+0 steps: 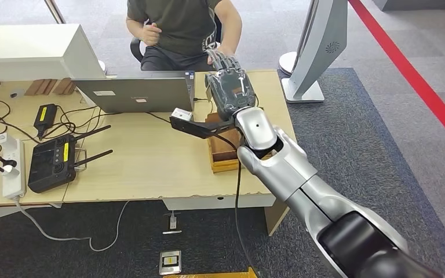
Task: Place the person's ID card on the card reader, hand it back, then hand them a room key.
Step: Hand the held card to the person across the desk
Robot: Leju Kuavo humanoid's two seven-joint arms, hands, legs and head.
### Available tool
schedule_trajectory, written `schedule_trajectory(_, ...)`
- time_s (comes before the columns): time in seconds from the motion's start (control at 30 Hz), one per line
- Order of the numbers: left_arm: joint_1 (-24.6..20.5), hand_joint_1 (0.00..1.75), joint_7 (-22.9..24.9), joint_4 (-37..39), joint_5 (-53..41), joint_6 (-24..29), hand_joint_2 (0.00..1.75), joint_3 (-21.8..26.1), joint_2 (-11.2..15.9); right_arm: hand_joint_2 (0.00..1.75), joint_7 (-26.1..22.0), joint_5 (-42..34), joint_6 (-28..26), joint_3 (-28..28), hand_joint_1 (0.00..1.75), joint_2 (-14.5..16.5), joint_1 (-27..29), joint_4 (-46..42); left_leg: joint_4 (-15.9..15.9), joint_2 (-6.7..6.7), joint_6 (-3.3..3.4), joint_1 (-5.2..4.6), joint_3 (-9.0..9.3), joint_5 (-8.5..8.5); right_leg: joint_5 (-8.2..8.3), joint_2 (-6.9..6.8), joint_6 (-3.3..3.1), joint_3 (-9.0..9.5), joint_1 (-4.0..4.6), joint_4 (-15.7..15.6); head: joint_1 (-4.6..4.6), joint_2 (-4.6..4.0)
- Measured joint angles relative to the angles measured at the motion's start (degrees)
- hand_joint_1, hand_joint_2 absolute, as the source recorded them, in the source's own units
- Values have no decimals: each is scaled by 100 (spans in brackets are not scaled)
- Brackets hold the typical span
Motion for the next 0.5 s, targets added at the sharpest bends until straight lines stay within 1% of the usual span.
schedule_trajectory(0.2,4,0,88,0,190,201,0,2,-65,175,-134,37,-213,152,175,399,-121,508,0,-2,0,0,-1,0,-1,0,0,0,0,-2,1,0)
schedule_trajectory(0.5,16,0,192,0,304,375,0,17,-115,175,-238,46,-373,294,175,629,-58,954,1,0,0,-1,0,0,0,0,0,0,-1,-4,0,0)
